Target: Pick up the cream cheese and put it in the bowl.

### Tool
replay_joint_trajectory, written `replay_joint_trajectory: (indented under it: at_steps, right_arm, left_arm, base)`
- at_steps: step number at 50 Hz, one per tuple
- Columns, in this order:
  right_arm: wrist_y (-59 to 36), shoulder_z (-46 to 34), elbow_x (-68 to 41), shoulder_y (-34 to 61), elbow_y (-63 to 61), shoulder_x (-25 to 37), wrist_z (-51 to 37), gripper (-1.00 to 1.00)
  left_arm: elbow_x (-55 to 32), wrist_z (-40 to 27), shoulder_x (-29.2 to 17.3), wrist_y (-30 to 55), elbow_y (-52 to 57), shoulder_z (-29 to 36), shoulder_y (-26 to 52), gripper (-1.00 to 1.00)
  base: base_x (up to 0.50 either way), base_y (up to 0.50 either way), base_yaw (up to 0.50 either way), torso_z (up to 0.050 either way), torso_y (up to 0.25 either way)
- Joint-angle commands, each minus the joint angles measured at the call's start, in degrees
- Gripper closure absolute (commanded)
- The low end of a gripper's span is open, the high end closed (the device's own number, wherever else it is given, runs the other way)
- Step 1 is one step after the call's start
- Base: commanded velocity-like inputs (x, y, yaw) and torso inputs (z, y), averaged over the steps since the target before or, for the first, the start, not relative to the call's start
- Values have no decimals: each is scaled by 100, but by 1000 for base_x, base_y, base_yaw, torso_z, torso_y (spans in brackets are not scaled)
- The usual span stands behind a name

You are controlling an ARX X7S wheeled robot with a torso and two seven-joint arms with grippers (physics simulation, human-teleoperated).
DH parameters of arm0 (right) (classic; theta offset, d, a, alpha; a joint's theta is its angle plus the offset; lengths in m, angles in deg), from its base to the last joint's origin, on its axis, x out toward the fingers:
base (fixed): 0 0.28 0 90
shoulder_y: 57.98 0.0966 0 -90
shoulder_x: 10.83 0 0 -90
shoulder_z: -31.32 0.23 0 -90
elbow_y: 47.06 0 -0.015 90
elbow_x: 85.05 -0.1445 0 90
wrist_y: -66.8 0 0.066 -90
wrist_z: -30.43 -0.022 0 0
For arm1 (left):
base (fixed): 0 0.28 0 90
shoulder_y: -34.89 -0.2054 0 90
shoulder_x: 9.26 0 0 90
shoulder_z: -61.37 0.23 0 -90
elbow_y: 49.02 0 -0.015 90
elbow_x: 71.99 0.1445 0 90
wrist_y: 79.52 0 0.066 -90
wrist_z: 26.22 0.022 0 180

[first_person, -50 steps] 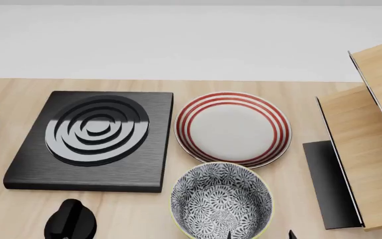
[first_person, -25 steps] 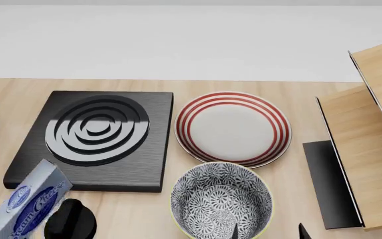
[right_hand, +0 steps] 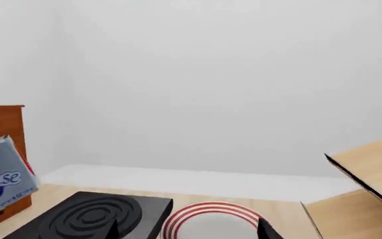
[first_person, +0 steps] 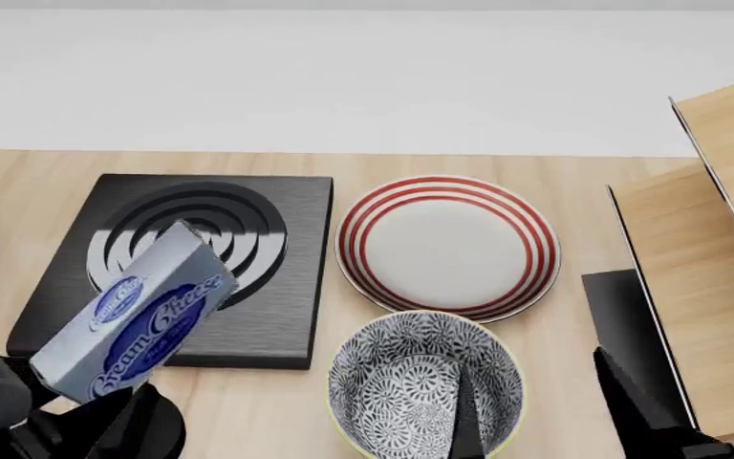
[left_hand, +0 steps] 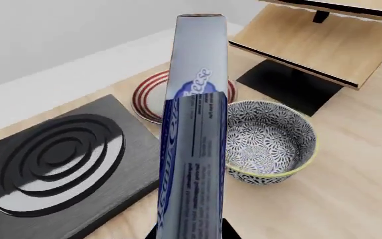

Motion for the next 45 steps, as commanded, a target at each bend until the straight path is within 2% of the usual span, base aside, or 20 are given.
replay_joint_trajectory:
  at_steps: [1,3,4,6,19,26,27,32,37,42,45]
  right_arm:
    - [-677,619,-1462,294,-573,910,308,-100]
    - [-756,610,-1523,375,-551,972,320,-100]
    - [-882,656,-2114,445,-552,1155,574,-100]
    - [-896,696,-2264,475,-652,1295,720,-100]
    - [-1052,1171,-3706,634,-726,2017,1116,-100]
    - [-980,1422,-3845,525,-591,2181,1266,-100]
    - [-944,1455,-3853,453,-603,2249,1517,-100]
    - [-1037,1428,-3804,506,-576,2401,1589,-100]
    - [-929,1600,-3900,318,-543,2523,2029,-100]
    - [-1066,1225,-3809,581,-351,2505,2384,-100]
    - [-1129,1227,-3616,453,-619,2749,2590,-100]
  left_arm:
    - [-194,401,122,229,14,422,977,100]
    - [-362,431,142,355,-6,399,1070,100]
    - [-337,455,161,260,28,370,1089,100]
    - [-155,477,134,108,156,455,1060,100]
    - [-511,853,104,302,64,545,1337,100]
    - [-632,1285,-132,328,141,641,1433,100]
    - [-767,1695,-274,351,200,735,1481,100]
    - [-640,1595,-295,419,248,846,1534,100]
    - [-514,1945,-411,173,319,947,1448,100]
    - [-452,2097,-403,109,281,1054,1486,100]
    - [-405,2014,-330,160,248,1110,1546,100]
  base:
    - [0,0,0,0,0]
    - [0,0,0,0,5]
    - [0,0,0,0,0]
    - [0,0,0,0,0]
    - [0,0,0,0,0]
    - [0,0,0,0,1]
    - [0,0,0,0,0]
    - [0,0,0,0,0]
    - [0,0,0,0,0]
    - [0,0,0,0,0]
    - [0,0,0,0,3]
